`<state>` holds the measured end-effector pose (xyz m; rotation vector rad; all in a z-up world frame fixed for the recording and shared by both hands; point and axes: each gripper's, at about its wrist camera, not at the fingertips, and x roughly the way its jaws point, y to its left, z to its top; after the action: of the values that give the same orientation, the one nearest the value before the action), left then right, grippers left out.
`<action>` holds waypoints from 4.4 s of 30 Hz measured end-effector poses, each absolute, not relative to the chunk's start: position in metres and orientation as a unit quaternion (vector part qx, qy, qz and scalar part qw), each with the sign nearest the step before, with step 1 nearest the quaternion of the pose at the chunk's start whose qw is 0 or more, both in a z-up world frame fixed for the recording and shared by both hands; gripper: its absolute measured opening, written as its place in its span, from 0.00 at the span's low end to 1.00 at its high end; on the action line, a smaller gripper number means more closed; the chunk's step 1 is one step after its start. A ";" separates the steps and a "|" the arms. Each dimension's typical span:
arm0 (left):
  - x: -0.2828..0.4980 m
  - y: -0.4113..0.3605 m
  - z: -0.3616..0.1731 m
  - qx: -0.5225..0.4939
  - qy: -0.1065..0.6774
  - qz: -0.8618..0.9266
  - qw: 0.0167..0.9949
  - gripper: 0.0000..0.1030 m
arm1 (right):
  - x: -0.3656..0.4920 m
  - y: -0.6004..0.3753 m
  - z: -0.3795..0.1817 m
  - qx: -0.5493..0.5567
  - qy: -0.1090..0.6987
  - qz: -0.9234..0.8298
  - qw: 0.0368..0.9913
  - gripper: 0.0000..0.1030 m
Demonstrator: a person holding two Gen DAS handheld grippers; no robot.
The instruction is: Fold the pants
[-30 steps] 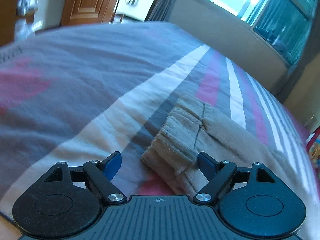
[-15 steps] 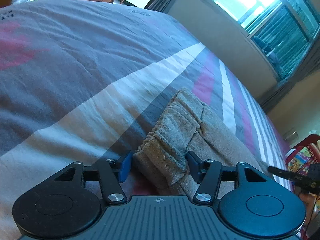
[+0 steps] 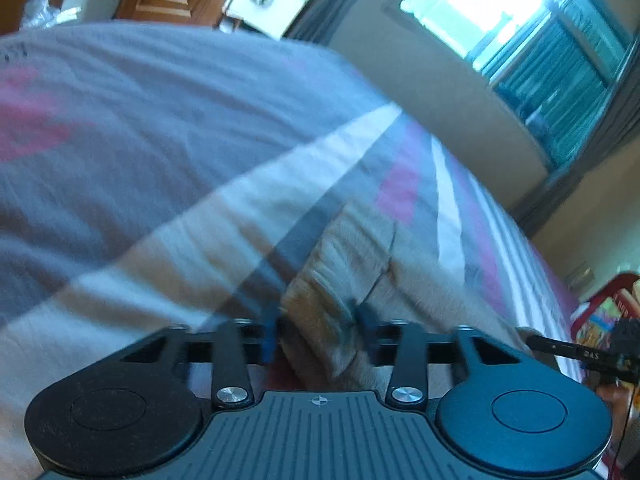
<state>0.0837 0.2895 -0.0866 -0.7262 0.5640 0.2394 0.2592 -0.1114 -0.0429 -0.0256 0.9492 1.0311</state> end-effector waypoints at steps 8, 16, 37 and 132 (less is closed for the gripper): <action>0.082 0.307 -0.098 -0.351 0.294 0.119 0.881 0.54 | 0.250 -0.088 -0.054 -0.096 0.411 0.397 0.815 0.06; 0.074 0.289 -0.038 -0.253 0.249 0.137 0.925 0.65 | 0.191 -0.111 -0.014 -0.037 0.305 0.357 0.882 0.24; 0.171 0.179 -0.071 -0.036 0.342 0.025 0.939 0.76 | 0.161 -0.182 -0.051 0.020 0.359 0.238 0.902 0.37; 0.089 0.240 -0.096 -0.173 0.365 0.159 0.901 1.00 | -0.015 -0.628 -0.095 0.534 0.228 -0.094 0.809 0.11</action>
<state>0.0893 0.2401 -0.0959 -0.3586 0.7552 0.3285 -0.0146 -0.6275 -0.0954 1.1421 0.4873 -0.2017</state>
